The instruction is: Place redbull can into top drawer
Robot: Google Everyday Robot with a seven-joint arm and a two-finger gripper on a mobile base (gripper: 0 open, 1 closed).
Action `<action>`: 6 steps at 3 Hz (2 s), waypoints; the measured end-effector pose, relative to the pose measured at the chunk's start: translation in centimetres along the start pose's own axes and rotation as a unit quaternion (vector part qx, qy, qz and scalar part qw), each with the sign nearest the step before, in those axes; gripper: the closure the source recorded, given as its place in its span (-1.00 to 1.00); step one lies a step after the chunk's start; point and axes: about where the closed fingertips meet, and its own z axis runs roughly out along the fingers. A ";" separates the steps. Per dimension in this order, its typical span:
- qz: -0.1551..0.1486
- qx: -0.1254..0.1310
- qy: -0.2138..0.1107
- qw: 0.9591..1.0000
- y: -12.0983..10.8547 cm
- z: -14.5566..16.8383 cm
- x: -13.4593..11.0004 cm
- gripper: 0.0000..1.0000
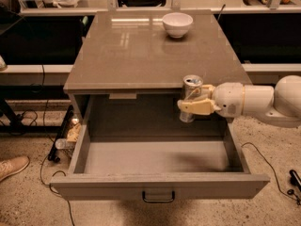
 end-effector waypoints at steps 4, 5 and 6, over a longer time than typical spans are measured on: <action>-0.013 -0.018 -0.031 0.999 1.5 3.9 8.6 1.00; -0.013 -0.025 -0.037 0.999 1.8 5.6 10.4 1.00; -0.013 -0.033 -0.039 0.999 2.0 7.2 11.6 1.00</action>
Offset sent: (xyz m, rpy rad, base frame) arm -0.0047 0.0034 -0.0351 0.0272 -0.0056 0.0188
